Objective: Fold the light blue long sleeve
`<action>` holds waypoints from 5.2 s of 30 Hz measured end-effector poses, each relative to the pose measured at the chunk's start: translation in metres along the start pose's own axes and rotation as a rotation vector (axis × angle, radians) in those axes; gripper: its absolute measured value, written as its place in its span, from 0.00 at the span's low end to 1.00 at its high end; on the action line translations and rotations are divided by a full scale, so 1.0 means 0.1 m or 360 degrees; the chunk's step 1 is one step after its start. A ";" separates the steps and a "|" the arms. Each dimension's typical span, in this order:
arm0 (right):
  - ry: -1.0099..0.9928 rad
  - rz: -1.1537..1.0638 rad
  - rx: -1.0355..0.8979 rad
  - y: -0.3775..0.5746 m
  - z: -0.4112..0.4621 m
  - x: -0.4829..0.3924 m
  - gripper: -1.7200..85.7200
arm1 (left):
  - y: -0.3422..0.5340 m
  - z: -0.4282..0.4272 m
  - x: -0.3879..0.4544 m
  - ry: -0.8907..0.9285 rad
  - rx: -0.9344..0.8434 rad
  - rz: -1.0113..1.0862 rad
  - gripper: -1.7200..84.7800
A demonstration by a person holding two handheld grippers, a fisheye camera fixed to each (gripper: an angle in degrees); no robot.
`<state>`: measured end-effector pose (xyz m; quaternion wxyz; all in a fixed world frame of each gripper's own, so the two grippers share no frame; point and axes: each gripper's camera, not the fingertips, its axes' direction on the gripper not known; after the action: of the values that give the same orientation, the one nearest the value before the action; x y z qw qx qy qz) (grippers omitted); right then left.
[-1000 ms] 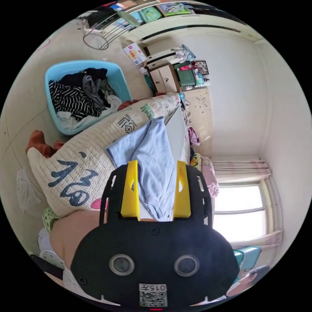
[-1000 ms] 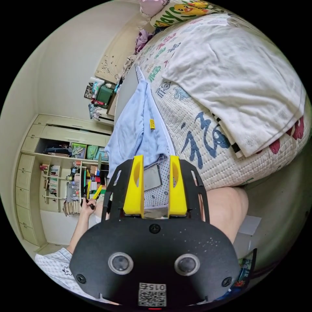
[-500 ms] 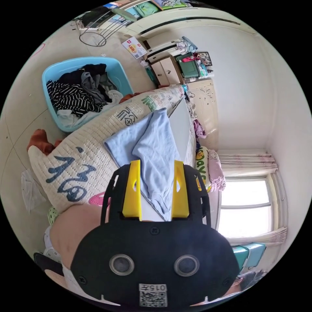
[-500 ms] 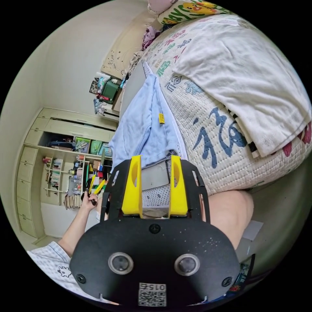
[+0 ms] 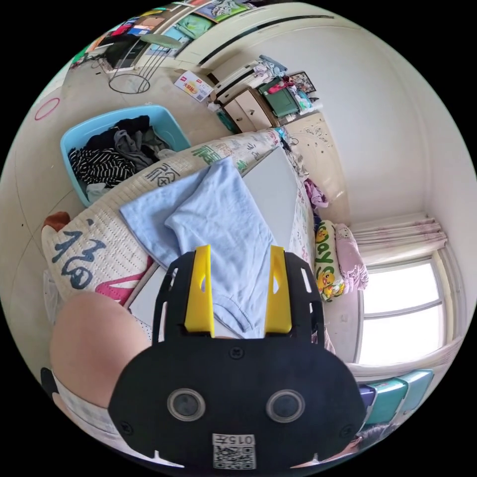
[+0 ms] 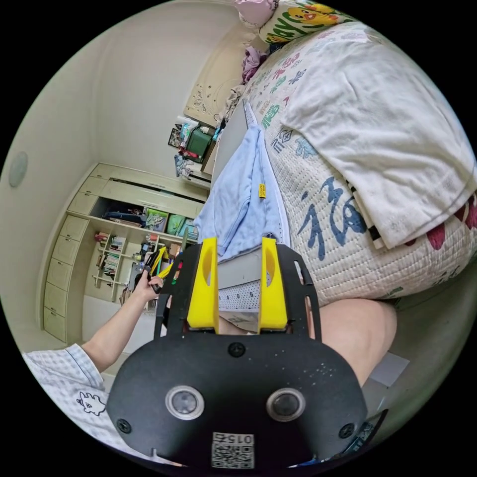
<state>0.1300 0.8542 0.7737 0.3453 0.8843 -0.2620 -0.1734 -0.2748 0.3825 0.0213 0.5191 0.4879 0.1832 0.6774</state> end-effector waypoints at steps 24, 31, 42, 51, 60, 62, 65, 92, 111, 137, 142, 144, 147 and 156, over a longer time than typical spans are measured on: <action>0.1195 -0.0360 -0.0175 1.33 2.50 -1.66 0.01 | 1.34 -0.04 1.16 -0.0558 -0.0099 0.0829 0.01; 0.1352 -0.0419 -0.0360 1.88 3.75 -1.83 0.01 | 1.67 0.43 1.31 -0.0662 -0.0155 0.0660 0.02; 0.1341 -0.0334 -0.0383 2.18 4.22 -1.31 0.01 | 1.63 0.75 1.13 -0.0654 -0.0215 0.0489 0.02; 0.1402 -0.0307 -0.0466 2.44 4.45 -0.91 0.06 | 1.55 0.98 0.96 -0.0611 -0.0367 0.0337 0.02; 0.1317 -0.0458 -0.0386 2.64 4.46 -0.67 0.08 | 1.48 1.16 0.75 -0.0495 -0.0509 0.0297 0.02; 0.1386 -0.0581 -0.0472 2.68 4.55 -0.68 0.06 | 1.46 1.17 0.55 -0.0375 -0.0544 0.0159 0.02; 0.1421 -0.0436 -0.0442 2.71 4.59 -0.62 0.02 | 1.39 1.17 0.42 -0.0338 -0.0549 0.0111 0.02; 0.1319 -0.0496 -0.0557 2.65 4.47 -0.21 0.01 | 1.36 1.41 -0.15 -0.0188 -0.0673 0.0009 0.02; 0.1254 -0.0491 -0.0657 2.30 4.43 -0.24 0.01 | 1.39 1.49 -0.41 -0.0121 -0.0710 -0.0057 0.02; 0.1359 -0.0635 -0.0657 1.89 4.26 -1.04 0.01 | 1.65 1.29 -0.72 0.0002 -0.0655 -0.0129 0.01; 0.1192 -0.0569 -0.0535 1.83 3.93 -1.11 0.01 | 1.79 1.23 -0.57 -0.0040 -0.0630 0.0045 0.01; 0.1126 -0.0578 -0.0506 1.80 3.83 -1.15 0.01 | 1.84 1.19 -0.53 -0.0055 -0.0603 0.0081 0.01; 0.1018 -0.0605 -0.0458 1.72 3.69 -1.24 0.01 | 1.87 1.16 -0.50 -0.0008 -0.0587 0.0090 0.01; 0.0495 -0.0703 0.0116 1.43 2.49 -1.74 0.01 | 2.17 0.26 0.27 0.0122 -0.0140 0.0940 0.01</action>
<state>-0.1802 0.7367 0.7214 0.3031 0.9479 -0.0126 -0.0969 -0.3661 0.3138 0.2098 0.3131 0.4710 0.0234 0.8244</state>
